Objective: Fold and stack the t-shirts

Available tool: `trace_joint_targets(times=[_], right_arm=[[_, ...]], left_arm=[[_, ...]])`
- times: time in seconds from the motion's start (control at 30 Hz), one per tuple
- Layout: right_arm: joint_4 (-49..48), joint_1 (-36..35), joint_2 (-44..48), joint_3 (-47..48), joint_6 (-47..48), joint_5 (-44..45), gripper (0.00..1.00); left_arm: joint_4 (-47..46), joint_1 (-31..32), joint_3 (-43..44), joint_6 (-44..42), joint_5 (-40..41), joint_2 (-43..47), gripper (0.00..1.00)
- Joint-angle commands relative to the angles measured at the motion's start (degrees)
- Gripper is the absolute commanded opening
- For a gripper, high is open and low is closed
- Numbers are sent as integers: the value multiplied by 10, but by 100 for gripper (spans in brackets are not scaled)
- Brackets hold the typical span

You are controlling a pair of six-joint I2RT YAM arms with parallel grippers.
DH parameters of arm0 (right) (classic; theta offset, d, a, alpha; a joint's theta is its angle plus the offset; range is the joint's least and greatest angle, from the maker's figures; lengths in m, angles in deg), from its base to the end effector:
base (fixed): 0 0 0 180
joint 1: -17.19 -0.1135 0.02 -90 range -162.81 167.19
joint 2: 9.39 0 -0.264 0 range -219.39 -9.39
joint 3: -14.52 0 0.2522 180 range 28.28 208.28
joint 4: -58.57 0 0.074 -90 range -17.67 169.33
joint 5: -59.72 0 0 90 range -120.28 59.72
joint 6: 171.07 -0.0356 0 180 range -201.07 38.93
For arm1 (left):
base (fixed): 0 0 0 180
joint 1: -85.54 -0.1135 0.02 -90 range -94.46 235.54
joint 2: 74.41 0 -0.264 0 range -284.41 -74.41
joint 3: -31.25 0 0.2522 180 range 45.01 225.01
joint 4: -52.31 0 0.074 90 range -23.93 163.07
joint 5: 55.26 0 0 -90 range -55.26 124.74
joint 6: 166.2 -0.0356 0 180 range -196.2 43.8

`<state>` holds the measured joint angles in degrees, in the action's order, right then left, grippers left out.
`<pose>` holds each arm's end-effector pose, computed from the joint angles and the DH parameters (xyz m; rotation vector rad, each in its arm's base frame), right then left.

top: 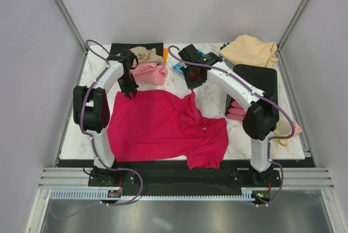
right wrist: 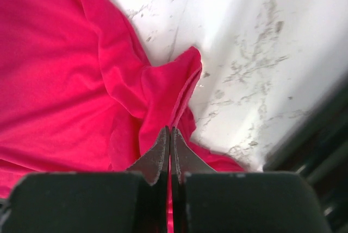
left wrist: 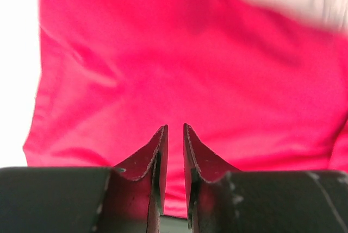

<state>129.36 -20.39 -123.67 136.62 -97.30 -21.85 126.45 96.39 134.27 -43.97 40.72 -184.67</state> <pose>0.3424 0.2569 0.2912 -0.4454 2.6164 0.1142 0.3719 -0.0675 0.2212 -0.5611 2.9093 0.0620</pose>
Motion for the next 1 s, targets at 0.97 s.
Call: trace_joint_targets(times=[0.97], right_arm=[[24,75,149,74,21,-10,0]], left_arm=[[75,-127,224,56,53,-217,33]])
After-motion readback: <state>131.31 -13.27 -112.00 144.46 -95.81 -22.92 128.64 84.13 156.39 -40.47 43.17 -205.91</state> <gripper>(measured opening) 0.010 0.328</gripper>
